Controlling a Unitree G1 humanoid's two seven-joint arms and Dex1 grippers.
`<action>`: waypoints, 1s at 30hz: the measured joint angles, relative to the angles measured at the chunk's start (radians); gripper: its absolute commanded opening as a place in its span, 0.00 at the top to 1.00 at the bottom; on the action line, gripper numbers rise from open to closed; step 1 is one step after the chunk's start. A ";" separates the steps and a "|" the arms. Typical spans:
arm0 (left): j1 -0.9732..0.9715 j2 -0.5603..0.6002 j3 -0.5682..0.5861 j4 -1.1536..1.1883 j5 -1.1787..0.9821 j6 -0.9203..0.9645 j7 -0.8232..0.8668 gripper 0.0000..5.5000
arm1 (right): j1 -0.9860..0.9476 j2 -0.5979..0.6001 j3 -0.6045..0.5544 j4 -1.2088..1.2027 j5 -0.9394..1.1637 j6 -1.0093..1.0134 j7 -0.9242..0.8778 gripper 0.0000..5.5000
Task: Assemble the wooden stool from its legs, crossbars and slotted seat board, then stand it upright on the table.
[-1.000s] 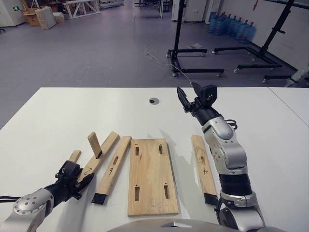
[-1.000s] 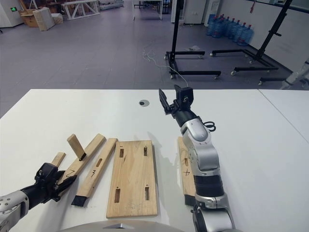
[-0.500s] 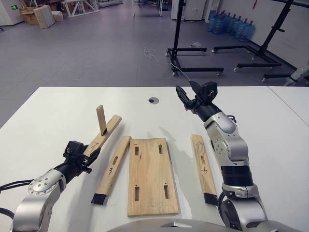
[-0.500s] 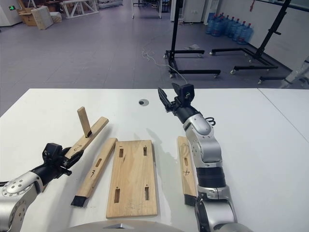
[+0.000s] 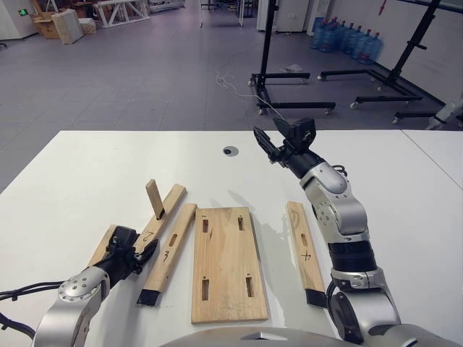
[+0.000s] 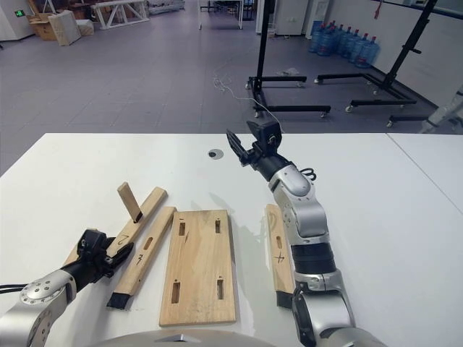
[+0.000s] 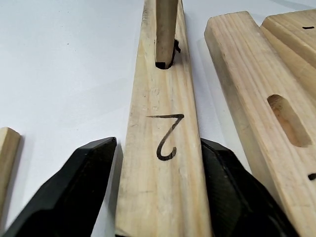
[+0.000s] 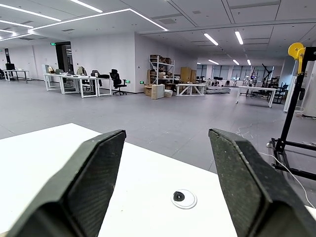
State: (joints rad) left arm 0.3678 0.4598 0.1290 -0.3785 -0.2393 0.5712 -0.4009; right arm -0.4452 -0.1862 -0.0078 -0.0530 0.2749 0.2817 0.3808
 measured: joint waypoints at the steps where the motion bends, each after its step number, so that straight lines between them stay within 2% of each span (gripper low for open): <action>1: -0.012 0.000 -0.004 0.010 0.006 -0.002 0.008 0.38 | -0.003 0.000 0.000 0.001 0.000 0.000 -0.001 0.44; 3: -0.027 -0.001 -0.007 0.026 0.010 -0.008 0.012 0.38 | -0.008 0.000 0.000 0.002 0.000 -0.002 -0.001 0.44; 12: -0.085 -0.009 -0.022 0.077 0.010 -0.024 0.007 0.62 | -0.009 0.006 0.009 0.007 -0.019 -0.023 -0.007 0.44; 18: -0.086 -0.022 -0.010 0.125 0.018 -0.118 0.009 0.63 | -0.008 0.020 0.011 0.006 -0.023 -0.041 -0.009 0.44; 23: -0.100 -0.083 0.063 0.142 -0.081 -0.226 -0.032 0.63 | -0.009 0.023 0.000 0.028 -0.009 -0.044 0.005 0.44; 25: -0.106 -0.103 0.085 0.125 -0.155 -0.235 -0.068 0.63 | -0.010 0.021 -0.018 0.038 0.051 -0.023 0.053 0.44; 28: -0.114 -0.137 0.118 0.041 -0.365 -0.205 -0.150 0.63 | -0.001 -0.003 -0.050 -0.002 0.282 0.138 0.220 0.44; 30: -0.121 -0.139 0.126 -0.028 -0.507 -0.174 -0.210 0.63 | 0.023 -0.025 -0.077 -0.054 0.480 0.275 0.343 0.37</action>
State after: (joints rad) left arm 0.2465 0.3206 0.2551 -0.4068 -0.7459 0.3973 -0.6112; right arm -0.4221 -0.2107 -0.0849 -0.1069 0.7551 0.5567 0.7241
